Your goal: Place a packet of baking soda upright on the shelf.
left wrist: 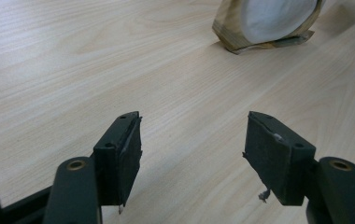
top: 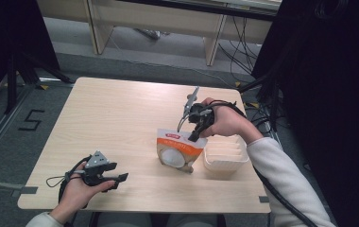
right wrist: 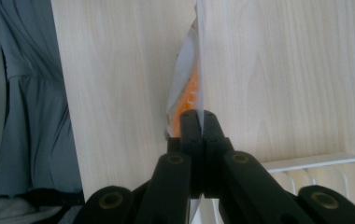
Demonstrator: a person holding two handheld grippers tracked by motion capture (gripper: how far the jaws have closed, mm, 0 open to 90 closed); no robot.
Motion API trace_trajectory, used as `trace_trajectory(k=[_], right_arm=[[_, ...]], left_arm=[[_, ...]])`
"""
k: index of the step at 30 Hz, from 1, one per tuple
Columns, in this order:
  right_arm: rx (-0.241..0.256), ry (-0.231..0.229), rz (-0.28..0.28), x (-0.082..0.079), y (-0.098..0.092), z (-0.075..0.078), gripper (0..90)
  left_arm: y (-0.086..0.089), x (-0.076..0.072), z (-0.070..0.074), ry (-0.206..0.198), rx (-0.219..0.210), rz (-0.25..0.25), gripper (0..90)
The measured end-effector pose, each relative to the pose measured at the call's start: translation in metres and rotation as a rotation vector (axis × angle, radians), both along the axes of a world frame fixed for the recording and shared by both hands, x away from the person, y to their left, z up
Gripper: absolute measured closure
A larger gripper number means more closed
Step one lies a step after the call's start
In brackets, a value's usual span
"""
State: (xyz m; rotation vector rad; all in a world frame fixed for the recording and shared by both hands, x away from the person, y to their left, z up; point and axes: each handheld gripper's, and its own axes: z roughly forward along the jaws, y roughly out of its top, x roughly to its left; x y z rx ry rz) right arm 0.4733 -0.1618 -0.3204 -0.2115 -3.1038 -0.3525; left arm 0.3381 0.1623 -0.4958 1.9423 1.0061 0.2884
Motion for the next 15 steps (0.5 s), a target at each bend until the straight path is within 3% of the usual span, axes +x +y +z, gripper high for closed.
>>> trace_trajectory(k=[3,9,11,13,15], right_arm=[[-0.012,0.003,0.000,0.000,-0.002,0.001,90.0],[-0.015,-0.005,0.056,0.002,-0.004,0.003,90.0],[-0.037,-0.005,0.023,-0.001,-0.003,0.008,90.0],[-0.023,-0.019,0.080,0.003,-0.002,0.009,90.0],[-0.033,-0.016,0.070,0.002,-0.002,0.012,90.0]], left_arm=[[0.000,0.000,0.000,0.000,0.000,0.001,35.5],[0.000,0.000,0.000,-0.001,-0.001,0.002,35.4],[0.000,0.000,0.000,0.000,0.001,0.004,35.4],[0.000,0.000,0.000,-0.001,-0.002,0.003,35.4],[0.002,0.000,0.001,-0.002,0.016,-0.009,35.4]])
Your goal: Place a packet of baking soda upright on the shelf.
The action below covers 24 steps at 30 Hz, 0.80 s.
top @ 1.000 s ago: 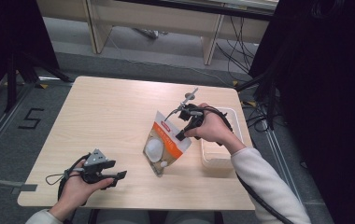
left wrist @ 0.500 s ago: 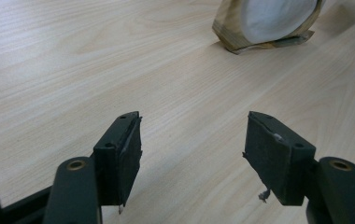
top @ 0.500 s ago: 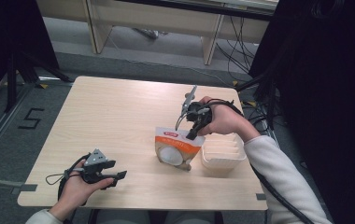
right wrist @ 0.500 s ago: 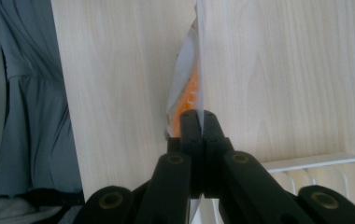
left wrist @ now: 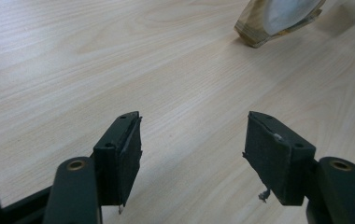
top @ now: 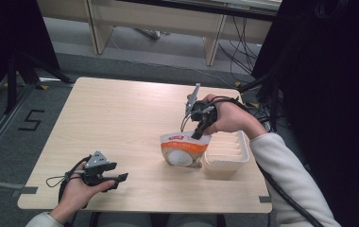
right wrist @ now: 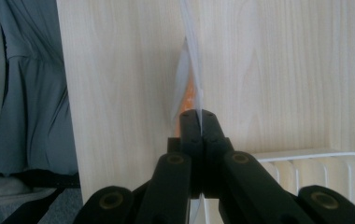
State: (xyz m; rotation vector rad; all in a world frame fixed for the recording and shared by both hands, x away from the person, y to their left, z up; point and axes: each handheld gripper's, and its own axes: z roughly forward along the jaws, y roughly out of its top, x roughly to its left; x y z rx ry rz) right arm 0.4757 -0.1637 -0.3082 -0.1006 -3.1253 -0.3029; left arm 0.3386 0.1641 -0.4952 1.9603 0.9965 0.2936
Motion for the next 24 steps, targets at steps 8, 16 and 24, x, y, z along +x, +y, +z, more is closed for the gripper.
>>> trace_trajectory(k=[8,16,24], right_arm=[[0.007,-0.008,-0.014,0.001,-0.003,0.013,90.0],[0.010,-0.041,-0.027,0.000,-0.006,0.036,90.0],[0.026,-0.057,-0.024,0.001,-0.013,0.048,90.0]], left_arm=[[0.000,0.000,0.000,0.001,0.000,0.000,35.5],[0.000,0.000,0.000,0.002,-0.002,0.001,35.4],[0.000,0.000,0.000,0.001,-0.001,0.000,35.4]])
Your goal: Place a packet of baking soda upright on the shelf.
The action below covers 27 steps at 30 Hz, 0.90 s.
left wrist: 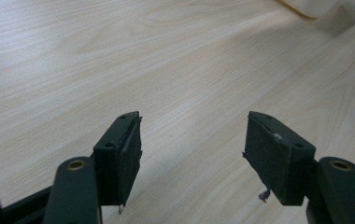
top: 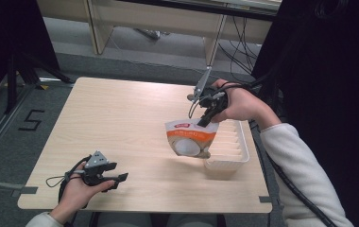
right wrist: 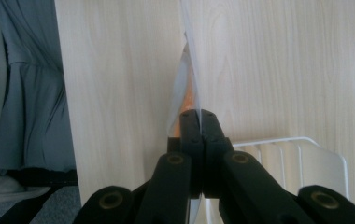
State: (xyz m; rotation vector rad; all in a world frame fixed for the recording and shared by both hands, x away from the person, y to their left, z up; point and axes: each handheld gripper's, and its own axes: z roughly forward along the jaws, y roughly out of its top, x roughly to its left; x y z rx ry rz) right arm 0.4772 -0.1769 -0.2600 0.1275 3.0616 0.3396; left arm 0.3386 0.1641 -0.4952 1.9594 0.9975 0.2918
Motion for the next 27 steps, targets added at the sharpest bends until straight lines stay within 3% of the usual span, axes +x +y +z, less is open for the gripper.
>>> trace_trajectory(k=[3,7,13,14,27], right_arm=[[-0.008,0.000,-0.041,-0.001,-0.005,0.005,90.0],[0.002,-0.001,-0.030,0.000,-0.009,0.010,90.0],[-0.002,-0.021,-0.049,0.003,-0.018,0.015,90.0],[-0.007,-0.016,-0.072,0.002,-0.019,0.017,90.0],[-0.002,-0.028,-0.076,0.009,-0.038,0.023,90.0]], left_arm=[[-0.001,0.000,0.000,0.001,-0.008,0.008,35.5],[0.000,0.000,0.000,0.002,0.002,0.001,35.5],[0.000,0.000,0.000,0.002,0.001,0.001,35.4],[0.000,0.000,0.000,0.002,0.001,0.001,35.5],[-0.001,0.000,0.000,0.003,-0.009,0.009,35.5]])
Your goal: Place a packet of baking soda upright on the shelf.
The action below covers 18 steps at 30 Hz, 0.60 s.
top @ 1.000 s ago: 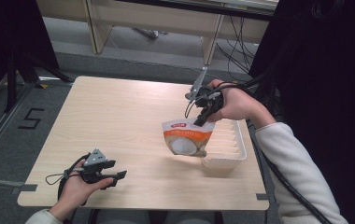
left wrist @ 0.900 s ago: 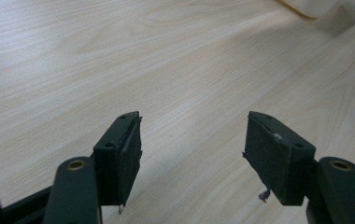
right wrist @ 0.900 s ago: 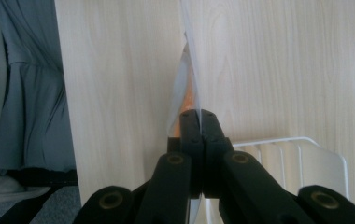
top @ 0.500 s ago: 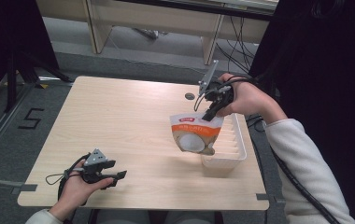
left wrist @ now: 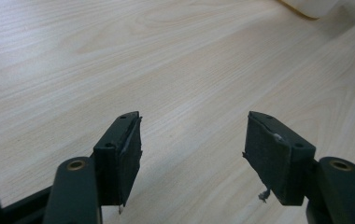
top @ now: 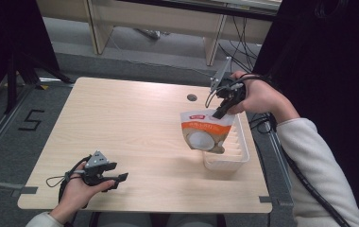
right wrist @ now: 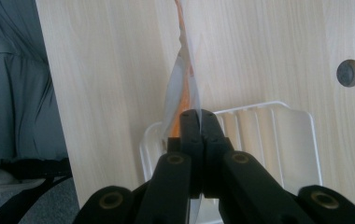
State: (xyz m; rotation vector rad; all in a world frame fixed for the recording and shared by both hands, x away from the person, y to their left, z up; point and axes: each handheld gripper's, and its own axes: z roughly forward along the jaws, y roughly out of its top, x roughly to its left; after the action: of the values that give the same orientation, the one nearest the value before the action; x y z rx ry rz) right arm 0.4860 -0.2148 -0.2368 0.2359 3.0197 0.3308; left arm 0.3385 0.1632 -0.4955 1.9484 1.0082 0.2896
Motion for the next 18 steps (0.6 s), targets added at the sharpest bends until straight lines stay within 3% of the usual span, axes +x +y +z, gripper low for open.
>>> trace_trajectory(k=[11,13,17,18], right_arm=[[-0.010,-0.003,-0.023,0.001,-0.016,0.004,90.0],[-0.016,0.001,-0.032,0.002,-0.020,0.005,90.0],[-0.022,-0.002,-0.035,0.003,-0.025,0.006,90.0],[-0.021,-0.003,-0.031,0.003,-0.027,0.006,90.0]], left_arm=[[0.000,0.000,0.000,0.000,0.005,-0.002,35.5],[-0.001,0.000,0.000,0.000,-0.012,0.011,35.5],[0.001,0.000,0.000,0.000,0.008,-0.002,35.5],[-0.001,0.000,0.000,0.000,-0.012,0.012,35.5]])
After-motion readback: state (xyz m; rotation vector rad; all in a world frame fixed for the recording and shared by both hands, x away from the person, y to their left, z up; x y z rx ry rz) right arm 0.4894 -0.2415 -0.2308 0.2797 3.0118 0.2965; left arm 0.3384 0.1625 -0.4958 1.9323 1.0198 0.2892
